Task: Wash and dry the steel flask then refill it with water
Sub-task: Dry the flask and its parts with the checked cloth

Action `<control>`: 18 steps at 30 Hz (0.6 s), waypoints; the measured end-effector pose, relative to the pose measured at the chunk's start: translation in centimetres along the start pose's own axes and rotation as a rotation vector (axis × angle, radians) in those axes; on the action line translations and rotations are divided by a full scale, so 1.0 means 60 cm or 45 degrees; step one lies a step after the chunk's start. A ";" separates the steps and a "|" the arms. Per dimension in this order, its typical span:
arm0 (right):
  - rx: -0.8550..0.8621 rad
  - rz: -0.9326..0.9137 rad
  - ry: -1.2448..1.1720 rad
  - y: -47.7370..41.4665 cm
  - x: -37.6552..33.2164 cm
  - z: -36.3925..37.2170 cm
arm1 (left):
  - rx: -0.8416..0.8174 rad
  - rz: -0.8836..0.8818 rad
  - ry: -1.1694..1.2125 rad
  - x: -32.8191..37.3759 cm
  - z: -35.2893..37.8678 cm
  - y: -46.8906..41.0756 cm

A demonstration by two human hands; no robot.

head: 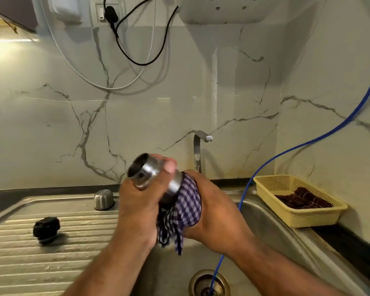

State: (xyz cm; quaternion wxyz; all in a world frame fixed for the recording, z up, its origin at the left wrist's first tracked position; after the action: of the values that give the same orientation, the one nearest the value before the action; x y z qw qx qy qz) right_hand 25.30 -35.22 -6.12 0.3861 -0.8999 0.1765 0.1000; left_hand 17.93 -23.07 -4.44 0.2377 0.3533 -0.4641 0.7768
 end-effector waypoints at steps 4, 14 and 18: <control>0.064 0.053 0.103 0.006 0.027 -0.002 | 0.282 -0.051 0.433 0.002 -0.053 -0.011; 0.368 0.752 -1.623 0.021 0.126 0.052 | 0.401 -0.103 0.623 -0.041 -0.070 -0.013; 0.540 1.001 -1.598 0.040 0.137 0.059 | 0.380 -0.023 0.483 -0.039 -0.059 -0.006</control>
State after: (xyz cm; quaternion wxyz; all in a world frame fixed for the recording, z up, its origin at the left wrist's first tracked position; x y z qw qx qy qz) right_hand 31.76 -36.16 -12.75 0.5144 -0.4524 0.2464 0.6856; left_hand 18.51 -19.87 -7.20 0.2729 0.2363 -0.2879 0.8870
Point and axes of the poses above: each hand's wrist, its own y-axis away from the middle knuckle, its own z-axis out of the palm, x = y × z, the point moved 8 cm from there along -y, towards the middle knuckle, and after that the axes turned 5 degrees about -x, right-handed, at the moved point
